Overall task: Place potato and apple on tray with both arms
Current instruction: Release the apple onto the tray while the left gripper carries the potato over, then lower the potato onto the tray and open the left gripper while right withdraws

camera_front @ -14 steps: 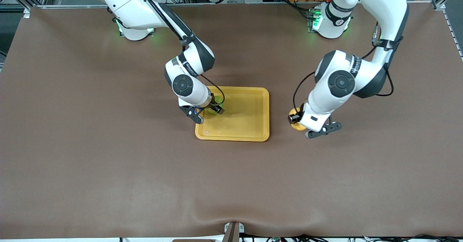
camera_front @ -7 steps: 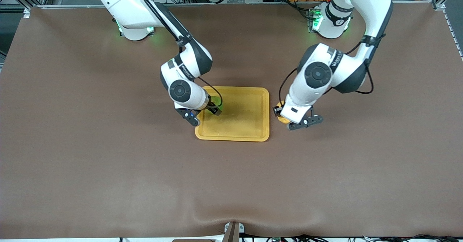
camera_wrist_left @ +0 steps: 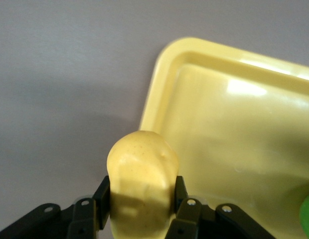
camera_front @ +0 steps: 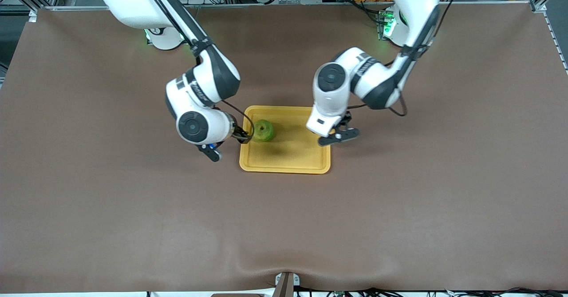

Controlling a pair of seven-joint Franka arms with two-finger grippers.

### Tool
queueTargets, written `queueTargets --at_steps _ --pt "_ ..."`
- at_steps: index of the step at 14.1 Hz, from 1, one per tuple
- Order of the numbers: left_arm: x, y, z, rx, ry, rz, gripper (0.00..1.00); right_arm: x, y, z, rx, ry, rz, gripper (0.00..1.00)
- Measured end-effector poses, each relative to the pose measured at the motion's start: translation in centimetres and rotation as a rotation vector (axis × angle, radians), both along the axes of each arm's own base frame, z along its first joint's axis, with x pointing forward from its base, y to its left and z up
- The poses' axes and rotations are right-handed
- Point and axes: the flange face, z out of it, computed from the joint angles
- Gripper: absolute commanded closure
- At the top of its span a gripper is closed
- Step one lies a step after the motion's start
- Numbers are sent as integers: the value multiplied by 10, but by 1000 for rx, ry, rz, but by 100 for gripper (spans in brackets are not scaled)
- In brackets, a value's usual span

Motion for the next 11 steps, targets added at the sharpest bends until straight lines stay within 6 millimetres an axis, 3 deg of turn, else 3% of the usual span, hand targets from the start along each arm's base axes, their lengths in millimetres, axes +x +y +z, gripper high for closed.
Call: queueTargets --at_steps 3,6,10,11 --pt "-20 -32 -19 84 -52 -72 100 9 -37 31 4 17 34 0" --pt "-26 -42 -36 187 -67 -141 100 12 -68 55 25 36 61 0" --pt "-24 -53 -57 207 -69 -170 100 20 -117 65 63 80 93 0" --pt "-20 -56 -58 201 -73 -166 87 23 -133 68 82 88 102 0"
